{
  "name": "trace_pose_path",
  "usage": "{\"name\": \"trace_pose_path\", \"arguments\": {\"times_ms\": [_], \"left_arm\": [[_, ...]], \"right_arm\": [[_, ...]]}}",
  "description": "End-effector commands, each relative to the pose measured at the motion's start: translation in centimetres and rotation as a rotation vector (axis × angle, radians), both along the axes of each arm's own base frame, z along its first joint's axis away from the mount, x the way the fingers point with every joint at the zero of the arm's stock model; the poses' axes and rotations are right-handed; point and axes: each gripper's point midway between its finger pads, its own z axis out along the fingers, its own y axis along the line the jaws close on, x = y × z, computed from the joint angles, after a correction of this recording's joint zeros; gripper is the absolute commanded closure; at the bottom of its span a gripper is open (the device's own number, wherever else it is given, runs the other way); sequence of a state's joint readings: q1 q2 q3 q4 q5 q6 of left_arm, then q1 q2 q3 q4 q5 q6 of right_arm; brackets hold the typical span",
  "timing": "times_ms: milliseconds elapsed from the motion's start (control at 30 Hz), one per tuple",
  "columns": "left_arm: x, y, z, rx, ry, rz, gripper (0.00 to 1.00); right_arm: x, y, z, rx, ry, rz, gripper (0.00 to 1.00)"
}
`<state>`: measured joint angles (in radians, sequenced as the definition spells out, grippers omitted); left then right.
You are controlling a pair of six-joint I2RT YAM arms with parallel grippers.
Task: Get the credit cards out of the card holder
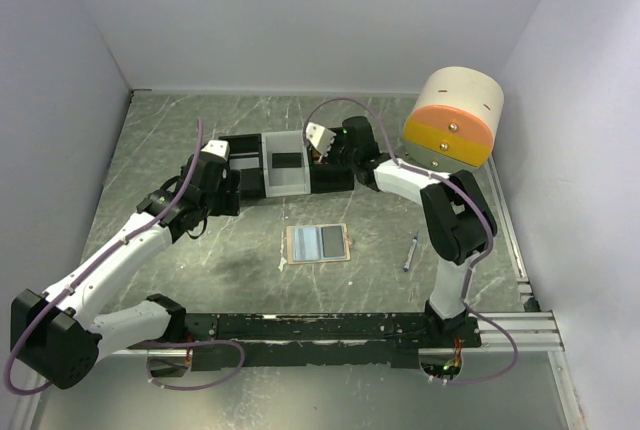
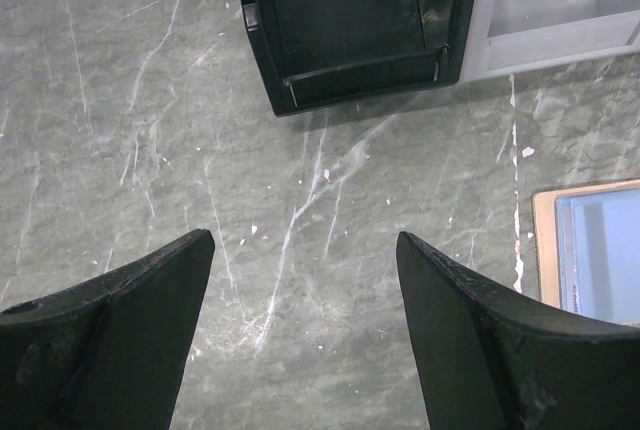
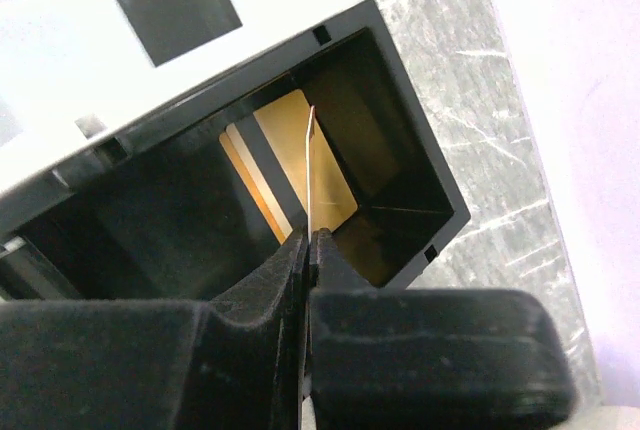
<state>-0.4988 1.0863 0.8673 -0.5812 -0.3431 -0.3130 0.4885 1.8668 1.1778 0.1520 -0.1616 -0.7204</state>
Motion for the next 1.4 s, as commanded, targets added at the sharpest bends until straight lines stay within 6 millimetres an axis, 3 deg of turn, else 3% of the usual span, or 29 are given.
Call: {"name": "trace_pose_path", "arguments": {"times_ms": [0, 467, 800, 833, 1067, 1267, 1367], "left_arm": [[-0.3, 0.1, -0.1, 0.001, 0.007, -0.019, 0.14], [-0.3, 0.1, -0.3, 0.010, 0.016, -0.019, 0.15], [-0.4, 0.1, -0.3, 0.010, 0.014, -0.019, 0.15], [-0.3, 0.2, -0.2, 0.009, 0.012, -0.018, 0.15], [-0.4, 0.1, -0.3, 0.008, 0.015, -0.022, 0.15], [-0.4, 0.0, -0.2, 0.003, 0.014, -0.025, 0.15], [-0.4, 0.0, -0.3, 0.004, 0.015, -0.025, 0.15]], "right_arm": [[1.0, -0.2, -1.0, -0.162, -0.085, 0.113, 1.00], [2.9, 0.7, -2.9, -0.256, -0.145, 0.195, 1.00], [3.0, -0.2, -6.6, -0.361, -0.087, 0.212, 0.96], [2.8, -0.4, -6.8, -0.369, -0.081, 0.215, 0.95], [1.7, -0.7, -7.0, -0.375, -0.049, 0.235, 0.63], [1.9, -0.5, -6.1, -0.353, -0.045, 0.220, 0.57], [2.4, -0.3, -4.7, -0.319, -0.073, 0.186, 0.55]]}}
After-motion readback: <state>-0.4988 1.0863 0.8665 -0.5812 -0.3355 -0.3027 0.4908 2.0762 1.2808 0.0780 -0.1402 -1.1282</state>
